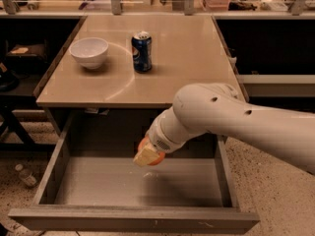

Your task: Pick orange from top drawer and place on counter

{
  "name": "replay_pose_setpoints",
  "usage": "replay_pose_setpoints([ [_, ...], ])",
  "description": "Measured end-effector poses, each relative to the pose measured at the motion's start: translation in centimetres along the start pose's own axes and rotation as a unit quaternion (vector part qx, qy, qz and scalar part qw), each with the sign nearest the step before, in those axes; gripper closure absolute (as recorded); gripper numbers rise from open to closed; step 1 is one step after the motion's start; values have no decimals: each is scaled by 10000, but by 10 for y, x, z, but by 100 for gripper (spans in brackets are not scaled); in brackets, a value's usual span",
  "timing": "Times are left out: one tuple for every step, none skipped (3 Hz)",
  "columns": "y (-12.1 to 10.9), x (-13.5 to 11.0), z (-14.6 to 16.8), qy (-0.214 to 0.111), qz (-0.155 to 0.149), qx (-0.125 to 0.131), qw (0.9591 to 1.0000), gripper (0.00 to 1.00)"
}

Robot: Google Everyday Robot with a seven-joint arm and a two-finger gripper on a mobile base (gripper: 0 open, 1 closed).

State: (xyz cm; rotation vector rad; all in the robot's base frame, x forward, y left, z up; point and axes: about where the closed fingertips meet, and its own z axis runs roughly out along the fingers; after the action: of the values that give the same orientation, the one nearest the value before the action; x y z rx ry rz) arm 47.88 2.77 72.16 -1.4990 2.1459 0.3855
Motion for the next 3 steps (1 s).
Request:
replay_pose_setpoints([
  [-37,4,-61,184,142,378,9990,100],
  [-79,9,-101,342,216,664,9970,100],
  [-132,11,-129,467,268,892,9946,100],
])
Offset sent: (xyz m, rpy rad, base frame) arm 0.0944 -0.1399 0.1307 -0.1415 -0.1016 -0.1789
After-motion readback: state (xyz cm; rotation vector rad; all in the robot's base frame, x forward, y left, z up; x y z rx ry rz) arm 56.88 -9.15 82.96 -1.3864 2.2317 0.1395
